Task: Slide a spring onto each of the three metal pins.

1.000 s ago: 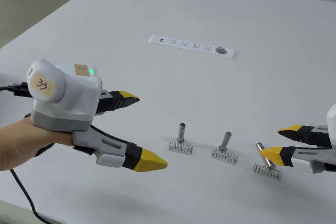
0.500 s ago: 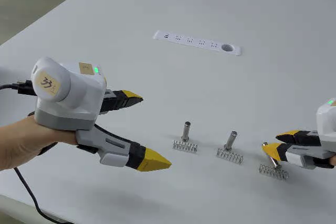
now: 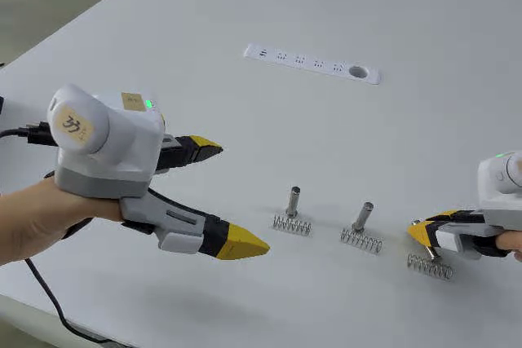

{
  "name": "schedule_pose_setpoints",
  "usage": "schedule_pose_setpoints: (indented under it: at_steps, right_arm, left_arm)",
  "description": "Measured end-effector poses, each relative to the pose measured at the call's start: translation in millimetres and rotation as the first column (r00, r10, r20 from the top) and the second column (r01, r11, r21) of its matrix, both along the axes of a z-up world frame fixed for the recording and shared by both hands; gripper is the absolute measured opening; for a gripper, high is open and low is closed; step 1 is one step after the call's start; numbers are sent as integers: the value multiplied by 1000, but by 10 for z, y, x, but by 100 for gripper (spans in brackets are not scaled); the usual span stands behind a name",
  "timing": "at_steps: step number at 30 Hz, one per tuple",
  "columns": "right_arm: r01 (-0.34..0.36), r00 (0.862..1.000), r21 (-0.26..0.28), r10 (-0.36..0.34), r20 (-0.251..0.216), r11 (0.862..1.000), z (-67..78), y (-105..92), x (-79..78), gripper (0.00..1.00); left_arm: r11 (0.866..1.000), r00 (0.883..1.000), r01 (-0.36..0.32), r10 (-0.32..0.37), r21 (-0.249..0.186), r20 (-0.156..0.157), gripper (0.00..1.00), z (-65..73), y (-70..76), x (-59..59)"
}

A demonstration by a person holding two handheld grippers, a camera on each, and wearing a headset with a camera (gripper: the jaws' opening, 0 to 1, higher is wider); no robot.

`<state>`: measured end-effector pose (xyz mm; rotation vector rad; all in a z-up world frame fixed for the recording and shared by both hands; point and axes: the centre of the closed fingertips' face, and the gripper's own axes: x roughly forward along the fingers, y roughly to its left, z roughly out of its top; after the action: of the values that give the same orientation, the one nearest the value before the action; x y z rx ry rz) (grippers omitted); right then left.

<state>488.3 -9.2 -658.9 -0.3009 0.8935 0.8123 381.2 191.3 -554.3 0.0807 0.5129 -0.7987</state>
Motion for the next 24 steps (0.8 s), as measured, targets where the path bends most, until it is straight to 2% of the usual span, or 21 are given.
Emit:
schedule_pose_setpoints:
  at_steps: [3,6,8,11,14,20,24]
  right_arm:
    - [3,1000,-1,-3,-6,1000,-7,35,-16,18]
    - [16,1000,-14,-16,-5,1000,-12,30,-14,16]
    - [53,998,-27,-54,-13,998,-13,7,1,14]
    - [53,999,-53,-53,-3,997,-14,9,-11,11]
    - [99,994,-43,-101,-41,994,-19,18,-16,11]
    - [78,996,-86,-81,-28,993,-28,19,-5,9]
    - [106,993,-81,-109,-33,991,-33,1,9,9]
  left_arm:
    - [1000,1000,3,-3,3,-3,96,-3,0,-10]
    - [1000,1000,-4,4,17,19,93,21,25,14]
    - [1000,1000,-12,12,3,17,93,46,42,29]
    - [1000,1000,-12,12,3,19,93,57,49,36]
    - [1000,1000,-3,3,7,14,93,59,49,24]
    - [1000,1000,-6,6,11,12,93,60,91,16]
    - [1000,1000,-6,6,8,13,92,64,85,18]
